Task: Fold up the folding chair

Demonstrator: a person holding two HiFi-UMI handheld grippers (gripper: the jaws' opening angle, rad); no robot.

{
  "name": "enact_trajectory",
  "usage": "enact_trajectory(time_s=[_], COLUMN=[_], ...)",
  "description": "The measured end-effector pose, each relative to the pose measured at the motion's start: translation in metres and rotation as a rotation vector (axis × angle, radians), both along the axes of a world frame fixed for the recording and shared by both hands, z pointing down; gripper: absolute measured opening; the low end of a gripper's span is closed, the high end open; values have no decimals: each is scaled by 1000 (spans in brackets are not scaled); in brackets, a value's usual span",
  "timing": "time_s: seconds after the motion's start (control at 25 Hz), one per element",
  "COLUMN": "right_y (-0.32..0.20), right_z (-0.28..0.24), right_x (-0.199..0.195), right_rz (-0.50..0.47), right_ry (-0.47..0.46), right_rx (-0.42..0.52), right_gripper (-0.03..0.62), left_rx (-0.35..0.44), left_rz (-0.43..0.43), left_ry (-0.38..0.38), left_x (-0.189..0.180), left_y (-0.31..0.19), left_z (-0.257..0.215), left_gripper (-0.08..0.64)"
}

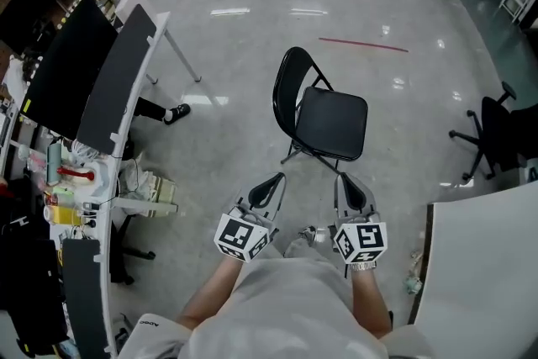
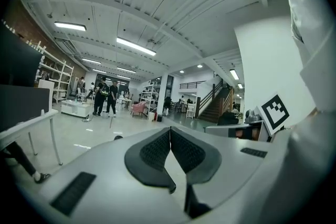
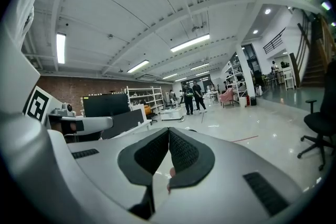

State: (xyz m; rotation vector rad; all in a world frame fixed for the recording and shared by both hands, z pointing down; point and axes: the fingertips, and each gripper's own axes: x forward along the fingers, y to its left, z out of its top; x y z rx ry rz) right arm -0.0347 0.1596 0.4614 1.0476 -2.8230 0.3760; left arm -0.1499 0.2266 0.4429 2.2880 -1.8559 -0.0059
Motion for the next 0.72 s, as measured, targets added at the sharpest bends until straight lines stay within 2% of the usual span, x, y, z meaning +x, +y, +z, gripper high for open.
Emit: enact_trajectory(time_s=[0.4,0.72], right_y=[-55,-101], right_z=[2,18], right_x=[18,27], right_rz=[20,97], right_ry=[-14,26], right_rx=[-10,-33], right_gripper=[6,6], left_rx=[-3,-14], left_rz=[-13,64], left_ry=[-5,22], left_x=[8,10], left_y=[-54,-115], left_z=[-1,13], left_gripper=[12,12])
